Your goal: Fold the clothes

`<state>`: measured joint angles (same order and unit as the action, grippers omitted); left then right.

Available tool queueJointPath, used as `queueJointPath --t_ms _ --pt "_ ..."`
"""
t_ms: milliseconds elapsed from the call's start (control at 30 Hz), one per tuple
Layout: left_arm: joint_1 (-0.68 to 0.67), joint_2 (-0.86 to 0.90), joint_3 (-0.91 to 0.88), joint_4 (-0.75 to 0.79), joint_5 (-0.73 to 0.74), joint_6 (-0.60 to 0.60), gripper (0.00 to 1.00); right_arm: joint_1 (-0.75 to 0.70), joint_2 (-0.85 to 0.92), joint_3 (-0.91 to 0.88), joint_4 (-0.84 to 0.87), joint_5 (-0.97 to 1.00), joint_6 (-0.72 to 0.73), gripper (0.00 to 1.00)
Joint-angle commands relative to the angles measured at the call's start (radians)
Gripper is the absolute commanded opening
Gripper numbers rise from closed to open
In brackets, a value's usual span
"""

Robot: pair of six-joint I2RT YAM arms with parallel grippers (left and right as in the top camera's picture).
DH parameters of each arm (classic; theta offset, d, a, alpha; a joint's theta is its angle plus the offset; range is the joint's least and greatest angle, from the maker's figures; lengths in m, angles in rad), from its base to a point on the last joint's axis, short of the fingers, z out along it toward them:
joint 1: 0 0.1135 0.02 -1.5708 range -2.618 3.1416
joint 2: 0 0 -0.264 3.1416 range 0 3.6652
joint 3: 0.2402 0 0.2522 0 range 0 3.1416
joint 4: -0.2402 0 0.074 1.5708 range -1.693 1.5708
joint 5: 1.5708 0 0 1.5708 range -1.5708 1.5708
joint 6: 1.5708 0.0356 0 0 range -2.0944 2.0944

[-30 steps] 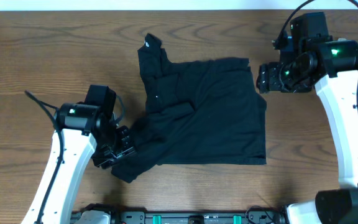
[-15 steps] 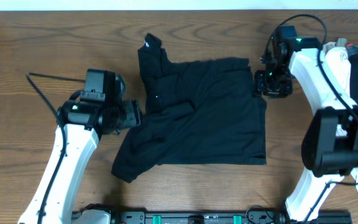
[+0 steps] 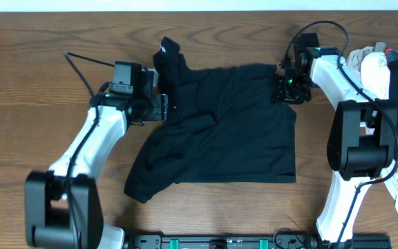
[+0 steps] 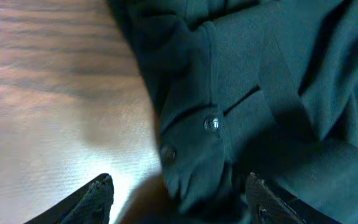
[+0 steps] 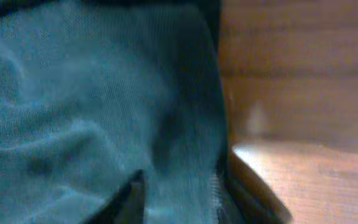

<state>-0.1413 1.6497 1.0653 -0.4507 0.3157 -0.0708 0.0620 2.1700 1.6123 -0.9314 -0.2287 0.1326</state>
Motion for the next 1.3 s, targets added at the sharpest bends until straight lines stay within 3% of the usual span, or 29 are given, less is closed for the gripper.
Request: queueJointPath --t_ms 0,67,167,433,500,600,633,800,1000,1067,1200,1267 --pt "-0.002 0.062 -0.008 0.035 0.04 0.035 0.7 0.005 0.035 -0.005 0.013 -0.003 0.031 0.13" --pt "-0.002 0.094 -0.008 0.065 0.04 0.037 0.7 0.003 0.035 -0.005 0.01 0.068 0.032 0.03" --pt "-0.002 0.138 -0.008 0.113 0.04 0.037 0.7 0.002 0.033 -0.005 -0.006 0.191 0.032 0.01" --pt "-0.002 0.225 -0.008 0.23 0.061 0.037 0.7 0.002 0.033 -0.005 -0.041 0.27 0.036 0.02" --pt "-0.002 0.236 -0.008 0.237 0.081 0.037 0.57 0.004 0.033 -0.005 -0.042 0.27 0.036 0.02" --pt "0.001 0.24 -0.008 0.237 0.066 0.037 0.08 0.004 0.033 -0.005 -0.041 0.273 0.063 0.02" --pt "0.003 0.238 -0.007 0.237 0.05 0.037 0.06 0.003 0.033 -0.005 -0.041 0.278 0.072 0.02" --pt "0.053 0.224 0.008 0.208 -0.087 -0.021 0.06 -0.011 0.033 -0.005 -0.064 0.356 0.114 0.02" --pt "0.169 0.217 0.013 0.206 -0.093 -0.066 0.06 -0.032 0.033 -0.005 -0.081 0.39 0.098 0.02" --pt "0.211 0.213 0.015 0.206 -0.086 -0.1 0.14 -0.036 0.033 -0.005 -0.083 0.384 0.098 0.02" --pt "0.271 0.177 0.015 0.205 0.056 -0.107 0.4 -0.037 0.033 -0.005 -0.082 0.378 0.098 0.03" --pt "0.283 0.142 0.015 0.198 0.118 -0.107 0.45 -0.037 0.033 -0.005 -0.082 0.378 0.098 0.03"
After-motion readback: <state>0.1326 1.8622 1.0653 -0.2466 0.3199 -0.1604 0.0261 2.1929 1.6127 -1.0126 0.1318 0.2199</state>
